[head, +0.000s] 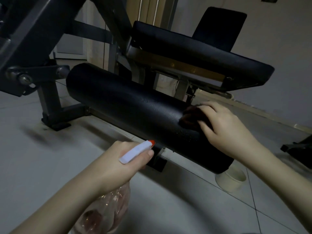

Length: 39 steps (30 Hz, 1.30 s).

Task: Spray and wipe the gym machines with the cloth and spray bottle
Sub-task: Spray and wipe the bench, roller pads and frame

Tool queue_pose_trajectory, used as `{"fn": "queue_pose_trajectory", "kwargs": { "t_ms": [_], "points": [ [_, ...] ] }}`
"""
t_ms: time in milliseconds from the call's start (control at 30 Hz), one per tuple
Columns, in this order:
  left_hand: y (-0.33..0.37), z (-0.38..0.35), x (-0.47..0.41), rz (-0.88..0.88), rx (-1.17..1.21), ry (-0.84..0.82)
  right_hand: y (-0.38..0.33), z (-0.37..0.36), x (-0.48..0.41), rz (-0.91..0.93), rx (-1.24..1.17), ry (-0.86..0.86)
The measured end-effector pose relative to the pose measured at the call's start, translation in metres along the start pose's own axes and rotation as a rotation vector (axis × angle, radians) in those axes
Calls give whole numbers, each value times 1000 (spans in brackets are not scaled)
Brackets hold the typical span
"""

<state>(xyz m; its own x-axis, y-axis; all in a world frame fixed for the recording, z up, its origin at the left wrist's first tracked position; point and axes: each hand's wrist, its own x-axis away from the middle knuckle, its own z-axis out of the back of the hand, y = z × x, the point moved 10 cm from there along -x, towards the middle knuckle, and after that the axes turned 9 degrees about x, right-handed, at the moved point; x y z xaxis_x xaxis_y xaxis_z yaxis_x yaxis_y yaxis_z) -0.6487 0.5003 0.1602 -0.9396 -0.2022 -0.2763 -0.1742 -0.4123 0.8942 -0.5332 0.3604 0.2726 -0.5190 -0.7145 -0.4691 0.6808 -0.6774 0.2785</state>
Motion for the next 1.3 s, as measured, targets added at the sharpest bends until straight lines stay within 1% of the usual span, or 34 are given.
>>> {"fn": "queue_pose_trajectory", "kwargs": {
  "t_ms": [100, 267, 400, 467, 533, 600, 700, 767, 833, 933, 1033, 1167, 1300],
  "points": [
    [0, 9, 1, 15, 14, 29, 7, -3, -11, -39, -18, -28],
    [4, 19, 1, 6, -5, 51, 43, -30, -45, -189, -241, -230],
    [0, 13, 1, 20, 19, 32, 58, -44, -53, -238, -331, -344],
    [0, 8, 1, 24, 27, 17, 62, -51, -54, -276, -432, -403],
    [4, 4, 2, 8, 28, 4, 67, -58, -53, -324, -558, -437],
    [9, 2, 4, -11, 39, -3, 73, -57, -46, -359, -589, -425],
    [15, 7, 7, -23, 118, 25, 81, -35, -25, -296, -487, -282],
    [15, 13, 8, -21, 179, 56, 71, -16, -6, -203, -431, -189],
    [9, 16, 7, -11, 213, 96, 58, -5, 3, -114, -322, -125],
    [-6, 19, 2, 21, 334, 185, 31, -7, -19, -51, -200, -105],
    [-20, 19, -6, 30, 430, 256, -10, -20, -63, 4, -175, -74],
    [-25, 14, -11, 44, 454, 263, -56, -34, -115, 67, -159, -71],
    [-24, 4, -13, 47, 430, 220, -51, -34, -105, 133, -233, -114]
  ]
}}
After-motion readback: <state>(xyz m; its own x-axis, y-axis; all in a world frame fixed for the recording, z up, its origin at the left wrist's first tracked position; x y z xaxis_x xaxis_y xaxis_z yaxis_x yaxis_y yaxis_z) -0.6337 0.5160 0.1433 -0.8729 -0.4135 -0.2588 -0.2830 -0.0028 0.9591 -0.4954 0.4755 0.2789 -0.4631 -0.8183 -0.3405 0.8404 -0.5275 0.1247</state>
